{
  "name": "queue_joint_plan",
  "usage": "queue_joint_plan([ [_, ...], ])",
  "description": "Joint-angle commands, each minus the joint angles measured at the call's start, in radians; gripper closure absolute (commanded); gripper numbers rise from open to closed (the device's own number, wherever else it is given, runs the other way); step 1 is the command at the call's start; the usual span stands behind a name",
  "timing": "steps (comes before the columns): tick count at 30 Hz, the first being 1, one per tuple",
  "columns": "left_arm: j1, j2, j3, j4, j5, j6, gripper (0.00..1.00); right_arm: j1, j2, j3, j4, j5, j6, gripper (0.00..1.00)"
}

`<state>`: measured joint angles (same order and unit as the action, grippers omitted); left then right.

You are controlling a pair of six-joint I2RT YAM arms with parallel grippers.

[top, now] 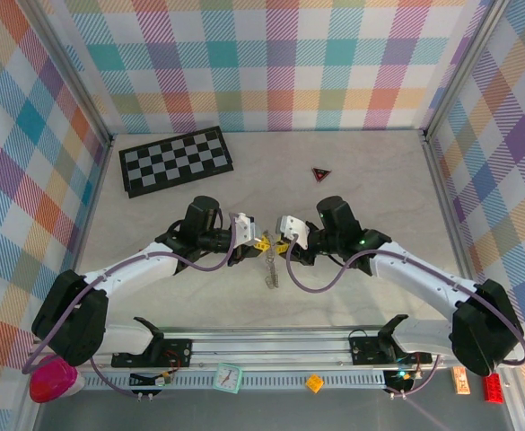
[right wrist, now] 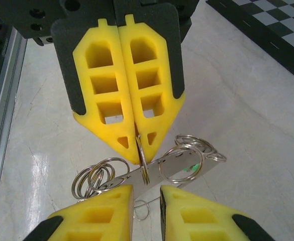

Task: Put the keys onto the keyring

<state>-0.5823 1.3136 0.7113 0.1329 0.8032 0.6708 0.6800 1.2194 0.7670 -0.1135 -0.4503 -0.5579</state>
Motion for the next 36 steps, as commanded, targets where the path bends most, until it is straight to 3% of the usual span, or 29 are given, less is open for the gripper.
queue_joint_plan([
  [1,-0.016,-0.005,0.025,-0.013,0.044,0.026,1.00,0.002,0.008,0.033,0.027,-0.035,0.001,0.79],
  [7,-0.016,-0.001,0.034,-0.030,0.051,0.033,1.00,0.007,0.009,0.042,0.018,-0.037,-0.004,0.82],
  [15,-0.017,0.004,0.036,-0.015,0.052,0.017,0.96,0.010,0.023,0.054,0.000,-0.068,-0.006,1.00],
  [27,-0.019,0.016,-0.009,0.097,0.041,-0.055,0.88,0.010,0.034,0.043,0.037,-0.108,0.027,1.00],
  [36,-0.019,0.015,-0.012,0.097,0.035,-0.051,1.00,0.010,0.030,0.041,0.036,-0.100,0.034,1.00],
])
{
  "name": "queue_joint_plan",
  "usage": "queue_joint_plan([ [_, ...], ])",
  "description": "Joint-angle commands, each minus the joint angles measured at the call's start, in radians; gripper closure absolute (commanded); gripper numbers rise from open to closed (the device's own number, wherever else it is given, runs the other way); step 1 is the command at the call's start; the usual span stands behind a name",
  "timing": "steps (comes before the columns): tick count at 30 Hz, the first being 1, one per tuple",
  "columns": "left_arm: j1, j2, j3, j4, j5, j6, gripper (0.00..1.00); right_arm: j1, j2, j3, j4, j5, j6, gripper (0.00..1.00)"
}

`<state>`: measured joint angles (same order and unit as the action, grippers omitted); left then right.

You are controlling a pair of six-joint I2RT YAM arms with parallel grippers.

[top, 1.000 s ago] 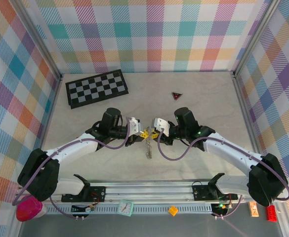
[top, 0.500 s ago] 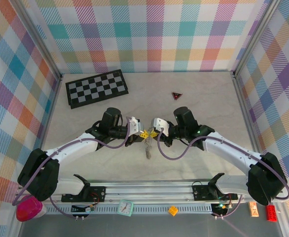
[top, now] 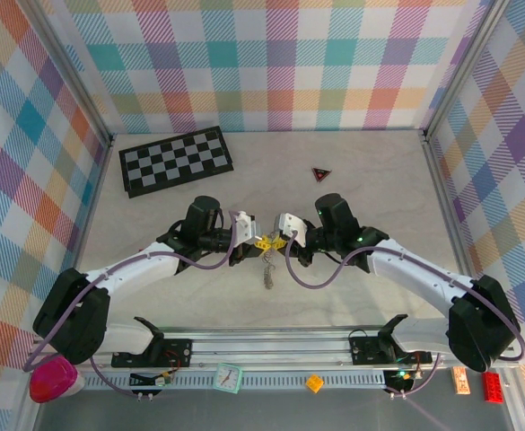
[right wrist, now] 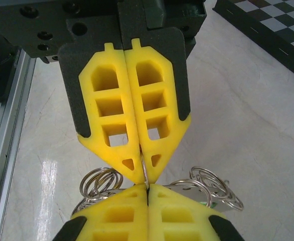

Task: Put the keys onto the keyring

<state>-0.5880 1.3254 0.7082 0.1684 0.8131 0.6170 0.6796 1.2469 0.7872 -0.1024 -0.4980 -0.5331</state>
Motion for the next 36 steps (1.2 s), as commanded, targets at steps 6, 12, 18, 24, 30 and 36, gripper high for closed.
queue_joint_plan([
  [6,-0.013,-0.033,-0.005,0.025,-0.022,0.032,1.00,-0.025,-0.083,-0.051,0.145,0.060,0.132,0.72],
  [12,-0.016,-0.079,0.041,-0.091,-0.140,0.025,1.00,-0.067,-0.190,-0.134,0.247,0.250,0.371,0.55],
  [18,-0.018,-0.105,0.170,-0.310,-0.325,-0.115,1.00,-0.067,-0.190,-0.082,0.138,0.520,0.675,0.57],
  [24,-0.016,-0.171,0.192,-0.382,-0.488,-0.262,1.00,-0.067,-0.131,0.002,-0.004,0.533,0.782,0.58],
  [30,-0.010,-0.319,0.137,-0.365,-0.815,-0.415,1.00,-0.065,-0.002,0.123,-0.131,0.390,0.780,0.60],
  [36,0.033,-0.420,0.159,-0.525,-1.022,-0.480,1.00,0.006,0.173,0.275,-0.195,0.333,0.762,0.63],
])
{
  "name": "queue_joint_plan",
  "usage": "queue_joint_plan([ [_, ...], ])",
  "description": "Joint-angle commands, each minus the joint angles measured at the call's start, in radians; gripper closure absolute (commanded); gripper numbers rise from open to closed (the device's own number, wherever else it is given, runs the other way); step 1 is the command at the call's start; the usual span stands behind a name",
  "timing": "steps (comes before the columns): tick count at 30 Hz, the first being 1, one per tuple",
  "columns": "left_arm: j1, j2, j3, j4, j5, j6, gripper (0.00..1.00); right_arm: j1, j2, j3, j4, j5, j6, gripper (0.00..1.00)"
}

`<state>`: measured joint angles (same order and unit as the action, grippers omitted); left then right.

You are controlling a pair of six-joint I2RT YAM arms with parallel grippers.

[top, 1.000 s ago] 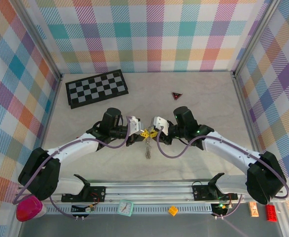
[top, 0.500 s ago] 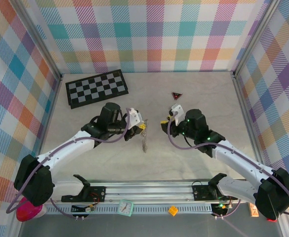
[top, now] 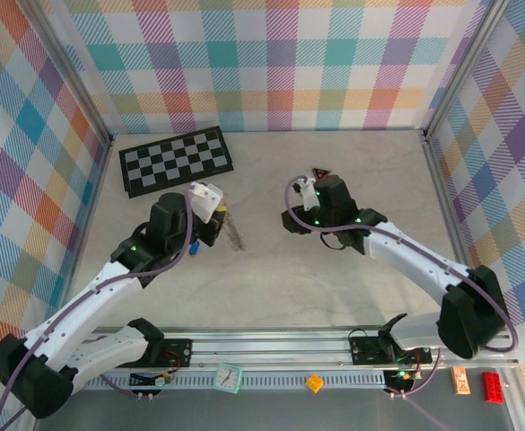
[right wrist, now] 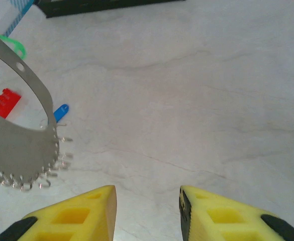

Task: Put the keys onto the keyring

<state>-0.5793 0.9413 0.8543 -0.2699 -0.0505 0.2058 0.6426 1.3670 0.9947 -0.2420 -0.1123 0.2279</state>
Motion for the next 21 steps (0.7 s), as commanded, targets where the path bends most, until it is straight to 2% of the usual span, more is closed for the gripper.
queue_joint_plan([
  [1,0.043,-0.048,0.019,-0.114,-0.179,-0.080,1.00,0.063,0.087,0.101,-0.066,-0.049,-0.005,0.63],
  [5,0.121,-0.090,0.028,-0.176,-0.229,-0.115,1.00,0.129,0.246,0.245,-0.109,-0.042,0.008,0.63],
  [13,0.334,-0.209,-0.040,-0.157,-0.426,-0.217,1.00,0.247,0.591,0.576,-0.192,-0.064,0.113,0.62],
  [16,0.404,-0.246,-0.052,-0.150,-0.459,-0.235,1.00,0.284,0.691,0.676,-0.208,-0.054,0.107,0.61],
  [21,0.431,-0.290,-0.077,-0.131,-0.504,-0.222,1.00,0.331,0.843,0.858,-0.288,-0.024,0.126,0.59],
])
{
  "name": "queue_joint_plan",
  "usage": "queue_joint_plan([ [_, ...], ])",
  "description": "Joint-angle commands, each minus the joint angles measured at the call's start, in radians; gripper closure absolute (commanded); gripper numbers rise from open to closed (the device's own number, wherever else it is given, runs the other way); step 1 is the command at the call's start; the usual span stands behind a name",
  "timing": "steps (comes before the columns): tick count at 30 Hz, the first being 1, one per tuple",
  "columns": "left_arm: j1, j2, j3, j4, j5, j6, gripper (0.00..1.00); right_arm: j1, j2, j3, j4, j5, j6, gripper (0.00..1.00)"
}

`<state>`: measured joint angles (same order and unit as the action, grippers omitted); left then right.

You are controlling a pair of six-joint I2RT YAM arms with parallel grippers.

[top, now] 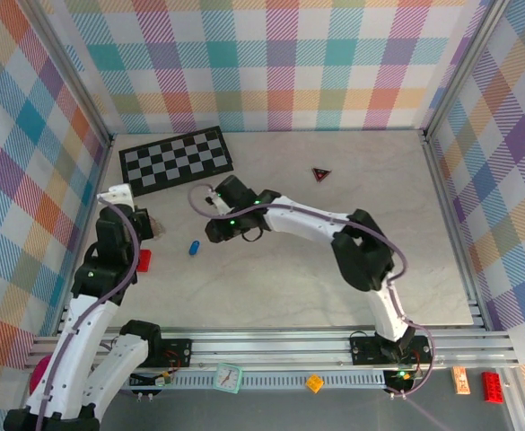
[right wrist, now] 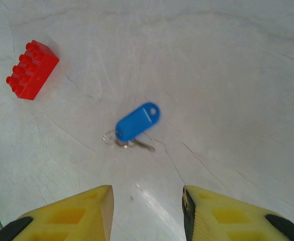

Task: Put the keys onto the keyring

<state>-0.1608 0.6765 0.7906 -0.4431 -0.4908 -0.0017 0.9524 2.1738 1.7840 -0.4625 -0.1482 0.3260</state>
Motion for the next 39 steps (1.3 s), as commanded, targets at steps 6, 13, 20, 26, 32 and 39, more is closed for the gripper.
queue_joint_plan([
  [6,0.013,-0.080,-0.031,0.046,-0.102,0.003,1.00,0.090,0.168,0.223,-0.094,0.089,0.032,0.51],
  [13,0.013,-0.129,-0.036,0.032,-0.128,0.038,1.00,0.138,0.321,0.438,-0.211,0.219,-0.006,0.49],
  [20,0.014,-0.177,-0.020,-0.007,-0.122,0.048,1.00,0.167,0.387,0.497,-0.248,0.302,-0.001,0.53],
  [26,0.012,-0.201,-0.001,-0.036,-0.112,0.067,1.00,0.172,0.408,0.519,-0.276,0.348,0.002,0.66],
  [32,0.014,-0.201,0.010,-0.054,-0.085,0.077,1.00,0.175,0.366,0.492,-0.294,0.365,-0.004,0.82],
  [39,0.013,-0.190,0.018,-0.067,-0.037,0.077,1.00,0.174,0.249,0.366,-0.285,0.345,0.009,1.00],
])
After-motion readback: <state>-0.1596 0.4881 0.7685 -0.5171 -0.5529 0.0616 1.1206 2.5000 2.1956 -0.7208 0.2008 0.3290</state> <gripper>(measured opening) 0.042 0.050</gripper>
